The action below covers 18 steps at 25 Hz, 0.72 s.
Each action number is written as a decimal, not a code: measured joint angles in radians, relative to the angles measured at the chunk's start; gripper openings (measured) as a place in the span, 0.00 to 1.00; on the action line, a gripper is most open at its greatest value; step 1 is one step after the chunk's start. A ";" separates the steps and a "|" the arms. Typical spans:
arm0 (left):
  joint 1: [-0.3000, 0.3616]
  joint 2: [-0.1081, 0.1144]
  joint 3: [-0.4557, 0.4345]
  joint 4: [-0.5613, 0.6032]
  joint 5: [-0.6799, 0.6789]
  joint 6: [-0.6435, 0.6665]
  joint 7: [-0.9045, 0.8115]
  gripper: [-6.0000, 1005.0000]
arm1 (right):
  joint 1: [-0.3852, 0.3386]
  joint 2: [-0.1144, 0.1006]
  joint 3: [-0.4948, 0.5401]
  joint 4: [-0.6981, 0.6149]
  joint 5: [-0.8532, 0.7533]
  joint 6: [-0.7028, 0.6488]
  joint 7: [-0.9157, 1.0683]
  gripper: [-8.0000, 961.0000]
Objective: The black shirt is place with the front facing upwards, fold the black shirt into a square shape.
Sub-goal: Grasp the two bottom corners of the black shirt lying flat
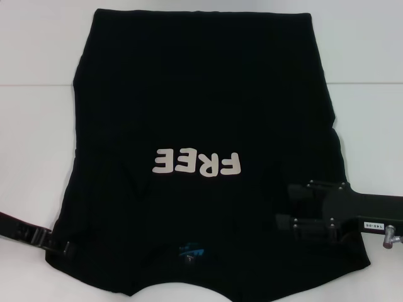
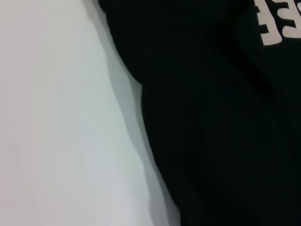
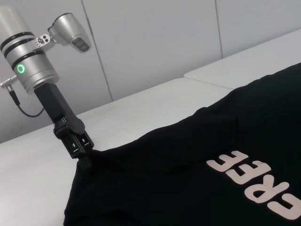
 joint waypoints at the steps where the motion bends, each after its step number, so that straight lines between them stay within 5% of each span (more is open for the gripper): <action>1: 0.001 -0.003 0.000 0.005 0.001 0.000 0.005 0.84 | 0.000 0.000 0.000 0.000 0.000 0.000 0.000 0.84; 5: 0.001 -0.006 0.000 0.012 0.007 -0.007 0.008 0.78 | 0.000 0.000 0.000 0.000 0.001 0.000 0.001 0.84; 8: 0.002 -0.006 0.002 0.014 0.012 -0.010 0.008 0.55 | 0.000 0.000 0.000 0.000 0.001 0.000 0.002 0.84; 18: 0.004 -0.007 0.018 0.019 0.014 -0.008 0.021 0.13 | 0.000 -0.003 0.003 -0.002 0.002 -0.003 0.023 0.84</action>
